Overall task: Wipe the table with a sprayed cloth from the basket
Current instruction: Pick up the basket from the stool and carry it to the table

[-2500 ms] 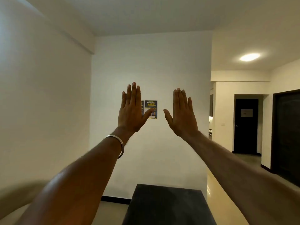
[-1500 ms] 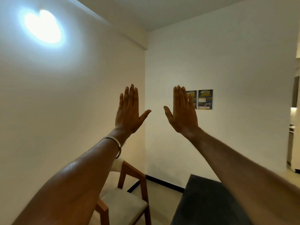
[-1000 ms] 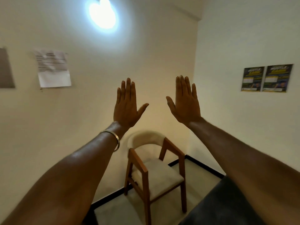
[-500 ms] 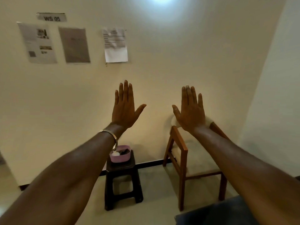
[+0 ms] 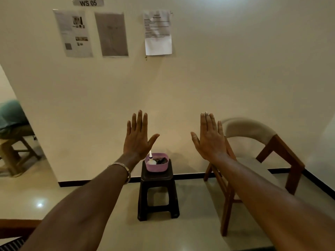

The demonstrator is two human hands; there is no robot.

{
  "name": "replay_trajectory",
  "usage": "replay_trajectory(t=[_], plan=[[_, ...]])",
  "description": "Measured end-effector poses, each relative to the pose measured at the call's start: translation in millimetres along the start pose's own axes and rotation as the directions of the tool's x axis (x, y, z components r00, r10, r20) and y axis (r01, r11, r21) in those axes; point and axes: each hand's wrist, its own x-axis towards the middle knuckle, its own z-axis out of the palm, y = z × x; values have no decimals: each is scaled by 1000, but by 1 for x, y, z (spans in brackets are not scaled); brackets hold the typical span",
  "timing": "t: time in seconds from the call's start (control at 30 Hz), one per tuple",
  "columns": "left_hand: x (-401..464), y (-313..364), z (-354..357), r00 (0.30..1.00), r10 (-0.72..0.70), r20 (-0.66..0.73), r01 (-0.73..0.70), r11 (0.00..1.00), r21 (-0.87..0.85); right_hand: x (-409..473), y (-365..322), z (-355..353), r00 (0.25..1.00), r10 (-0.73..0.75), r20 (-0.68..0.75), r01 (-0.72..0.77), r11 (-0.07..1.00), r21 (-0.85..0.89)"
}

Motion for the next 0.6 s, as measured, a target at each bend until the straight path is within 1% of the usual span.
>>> replay_trajectory(t=[0.13,0.4,0.6], plan=[[24,-40,35,999,13,34,-14,999,32,34,-18,46,999,-7,44,7,1000,2],[94,-104,80,997,30,76,-33,999,40,115,-50,115,997,19,77,-21,1000,15],[130,-144,123,994,22,110,-26,999,40,152,-63,172,992,29,122,-33,999,28]])
